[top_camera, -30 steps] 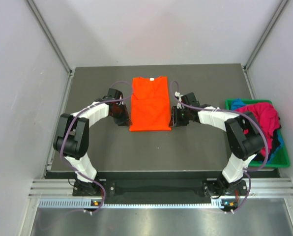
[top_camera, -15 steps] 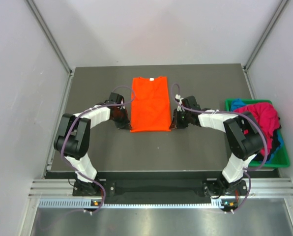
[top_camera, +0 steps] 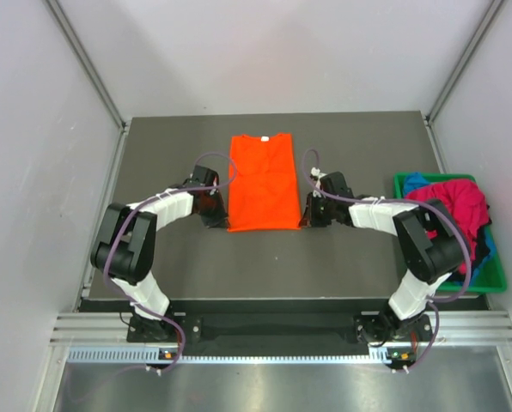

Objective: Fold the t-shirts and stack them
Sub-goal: Fold the tshirt

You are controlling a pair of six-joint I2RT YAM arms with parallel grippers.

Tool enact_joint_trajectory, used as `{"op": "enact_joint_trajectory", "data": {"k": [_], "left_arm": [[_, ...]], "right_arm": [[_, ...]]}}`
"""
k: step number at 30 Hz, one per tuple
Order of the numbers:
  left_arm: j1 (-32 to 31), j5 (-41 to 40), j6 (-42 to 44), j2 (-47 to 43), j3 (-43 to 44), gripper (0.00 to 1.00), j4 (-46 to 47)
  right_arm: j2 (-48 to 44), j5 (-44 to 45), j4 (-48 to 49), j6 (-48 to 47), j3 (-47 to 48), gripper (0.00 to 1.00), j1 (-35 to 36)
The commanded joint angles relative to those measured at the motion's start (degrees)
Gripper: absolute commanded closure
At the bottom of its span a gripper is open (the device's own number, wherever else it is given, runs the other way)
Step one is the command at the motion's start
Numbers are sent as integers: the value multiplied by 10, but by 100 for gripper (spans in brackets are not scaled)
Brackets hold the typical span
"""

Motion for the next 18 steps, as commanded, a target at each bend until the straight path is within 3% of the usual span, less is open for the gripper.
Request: {"op": "enact_joint_trajectory", "data": {"k": [1,7,11,13,17,18], "left_arm": [[-5,-22,0,-15,-17,100,-3],[-8,-9,2,-16,-28,100,-11],[-9,-2,-8,-43,-45,75,-10],[-9,18,-12,-53,-48,69,-5],[-8,27,-21,-62,-44,64,-12],[-8,24,-24,-63,-46,63,-12]], "right_arm": [[-29,41,4,-4,-16,100,-1],[-40,30,-11,-8,-20,100,-1],[-48,27,-13,-6,-31,100,0],[-48,23,-16,-4,-32,98,-1],[-61,23,-25,41,-30,72,0],[-65,34,-27,56,-36,70,0]]}}
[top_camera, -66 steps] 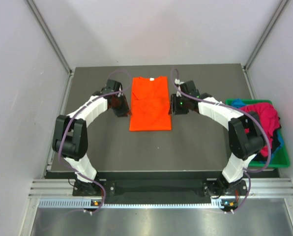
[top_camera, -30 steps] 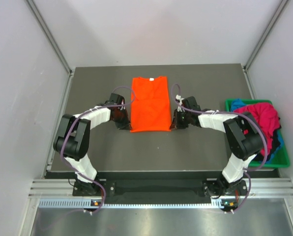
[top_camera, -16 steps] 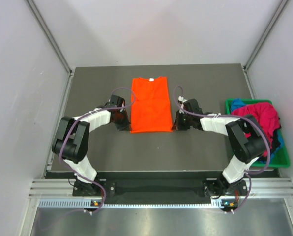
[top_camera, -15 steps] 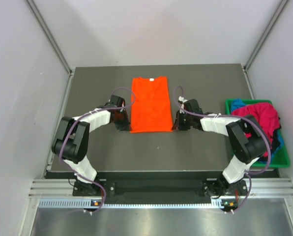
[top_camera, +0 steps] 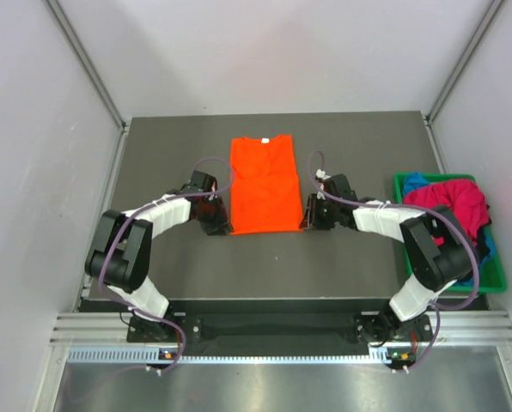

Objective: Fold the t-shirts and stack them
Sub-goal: Fold the tshirt

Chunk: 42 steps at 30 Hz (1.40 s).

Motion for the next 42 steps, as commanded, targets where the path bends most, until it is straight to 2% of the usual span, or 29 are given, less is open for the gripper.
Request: {"op": "enact_joint_trajectory", "data": {"k": [1,5,9,19,21,22,24,27,33,42], "left_arm": [[-1,1,-10,-25,-6,62,-14],[-1,11,-24,-11,-11,62,0],[-1,24,-38,-1,-21,64,19],[-1,5,-36,0,-32,89,18],[-1,7,-34,-2,-29,100,17],[-1,9,-34,-3,-28,100,17],[-1,17,-32,-7,-27,100,22],[-2,28,-32,-27,-29,100,22],[-16,26,-30,-87,-46,100,0],[-106,-28,-75,-204,-83,100,-62]], "right_arm": [[-34,24,-15,47,-13,68,-1],[-43,30,9,140,-49,64,0],[-45,33,62,178,-80,64,4],[-7,37,93,178,-93,67,12],[-4,42,91,169,-92,76,12],[-3,42,91,161,-92,90,11],[-10,38,90,152,-93,100,13],[-39,39,78,131,-96,100,14],[-139,84,-7,87,-108,100,36],[-303,103,-100,84,-167,100,51]]}}
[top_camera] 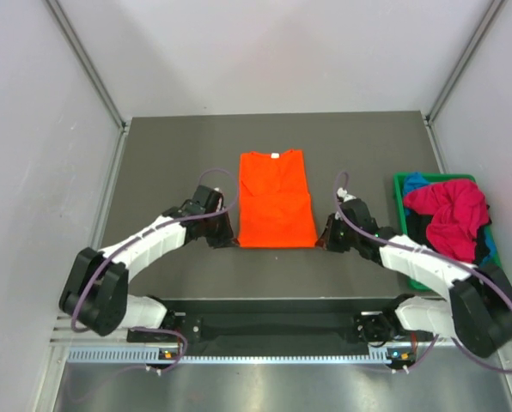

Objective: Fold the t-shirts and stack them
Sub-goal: Fold the tshirt

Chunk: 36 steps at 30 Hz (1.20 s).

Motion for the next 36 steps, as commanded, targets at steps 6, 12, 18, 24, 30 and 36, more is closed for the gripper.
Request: {"op": "enact_joint_trajectory", "data": {"k": [6,12,18,24,30,36], "left_arm": [[-87,-77,-64,-130,2,100,-103],[-173,-112,-112,-182,24,100,-149],[-196,-154,-111,-171,71,100,-182],[-166,-209,-69,-129,145,100,-182],[-78,-159,-2,-22,253,100,-161],[7,-98,41,90,368,100,-124]], "right_arm": [[-168,46,-146,8,-12,100,35],[-254,97,-222,59,4,100,108],[-272,123,-257,59,41,100,120],[-214,154,-246,-3,102,100,113],[-97,92,-195,-94,207,100,41],[52,33,-172,-164,333,100,-8]]}}
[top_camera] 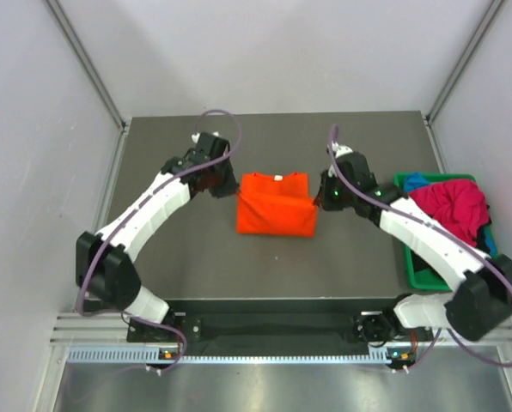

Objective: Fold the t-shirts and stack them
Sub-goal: Fold the tshirt

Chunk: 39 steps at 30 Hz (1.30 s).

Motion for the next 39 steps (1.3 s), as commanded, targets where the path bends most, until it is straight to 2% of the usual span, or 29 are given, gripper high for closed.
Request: {"op": "enact_joint_trajectory", "data": {"k": [1,11,19,24,27,29,30,32,33,35,36,39], "left_arm": [[37,39,53,66,87,100,45],[105,95,83,237,226,100,145],[131,159,96,405,332,100,217],[143,150,102,476,400,100,234],[152,160,98,517,431,95,240],[157,164,98,537,439,93,239],[159,162,98,538,439,90,242],[161,145,105,528,432,78,239],[161,139,114,523,429,70,235],[162,108,127,501,426,68,218],[162,97,140,492,425,67,197],[162,79,153,431,394,65,192]], "right_arm": [[60,-46,41,-64,85,100,-22],[268,-109,73,-106,230,100,-83],[372,-114,115,-98,302,100,-119],[442,-118,142,-87,345,99,-145],[477,-127,151,-83,375,98,-155],[502,-142,156,-82,393,92,-163],[508,-142,155,-83,408,83,-165],[516,-150,151,-89,422,76,-169],[513,-150,144,-89,425,68,-170],[487,-152,132,-92,409,64,-172],[474,-151,131,-90,397,57,-171],[416,-173,129,-80,339,47,-171]]}}
